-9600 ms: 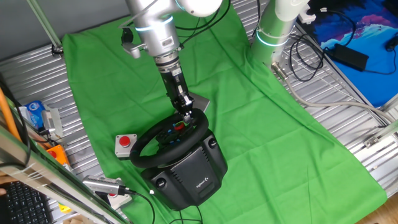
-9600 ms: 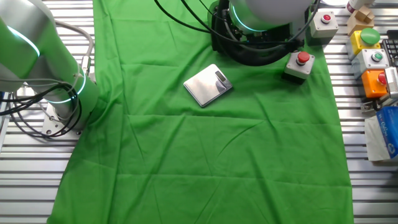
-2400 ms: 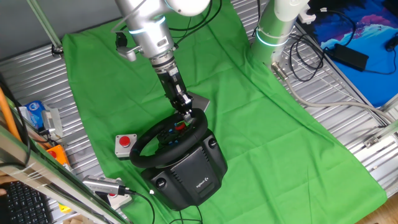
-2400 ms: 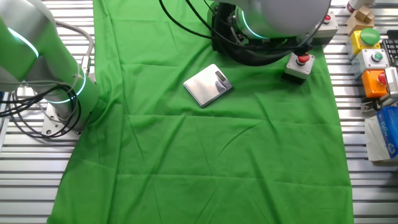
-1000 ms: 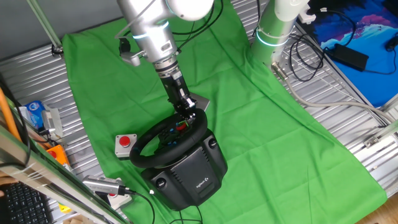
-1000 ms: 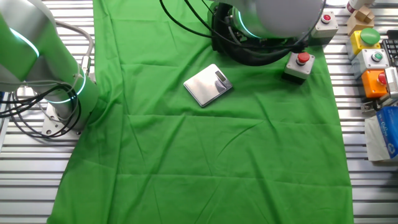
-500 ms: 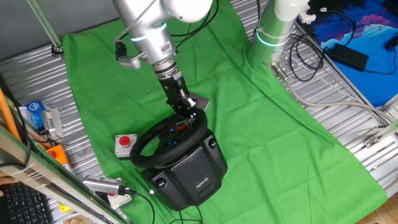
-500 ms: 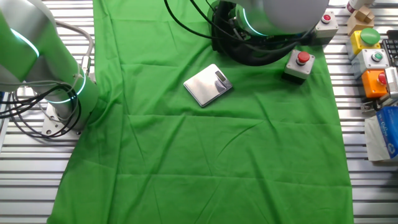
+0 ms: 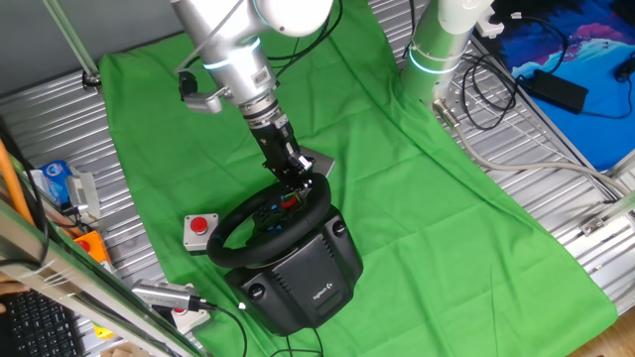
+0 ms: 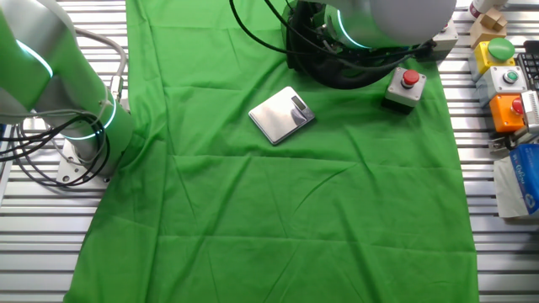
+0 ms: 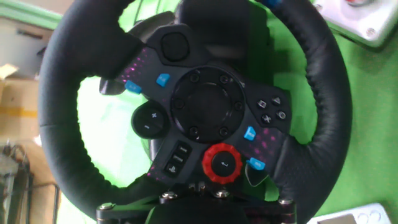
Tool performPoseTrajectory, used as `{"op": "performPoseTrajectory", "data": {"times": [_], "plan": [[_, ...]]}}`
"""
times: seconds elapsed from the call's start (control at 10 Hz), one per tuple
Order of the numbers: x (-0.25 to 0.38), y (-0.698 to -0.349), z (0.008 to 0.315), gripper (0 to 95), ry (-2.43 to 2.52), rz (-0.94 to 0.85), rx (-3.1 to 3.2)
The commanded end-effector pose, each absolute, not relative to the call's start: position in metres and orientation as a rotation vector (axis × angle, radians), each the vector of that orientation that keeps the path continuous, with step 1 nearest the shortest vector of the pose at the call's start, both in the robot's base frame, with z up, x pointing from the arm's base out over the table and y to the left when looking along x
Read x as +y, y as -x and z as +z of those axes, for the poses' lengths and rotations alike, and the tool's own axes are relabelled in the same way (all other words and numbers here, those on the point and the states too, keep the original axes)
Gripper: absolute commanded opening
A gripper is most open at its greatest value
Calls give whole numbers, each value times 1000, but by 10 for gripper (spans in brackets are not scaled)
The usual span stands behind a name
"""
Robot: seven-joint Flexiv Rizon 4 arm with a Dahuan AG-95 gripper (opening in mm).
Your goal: Rotate the steering wheel 90 degrees clockwise
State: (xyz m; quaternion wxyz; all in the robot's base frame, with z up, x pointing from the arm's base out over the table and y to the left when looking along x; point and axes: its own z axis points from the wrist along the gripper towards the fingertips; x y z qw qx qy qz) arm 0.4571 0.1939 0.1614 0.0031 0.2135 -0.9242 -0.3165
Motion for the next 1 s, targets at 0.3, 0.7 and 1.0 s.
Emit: {"op": "performPoseTrajectory", "data": {"times": [0.3, 0.7, 1.0], "plan": [[193, -457, 162, 0, -658, -992, -2872], [193, -457, 162, 0, -655, -998, -2870], [193, -457, 162, 0, -652, -1001, -2865]]}}
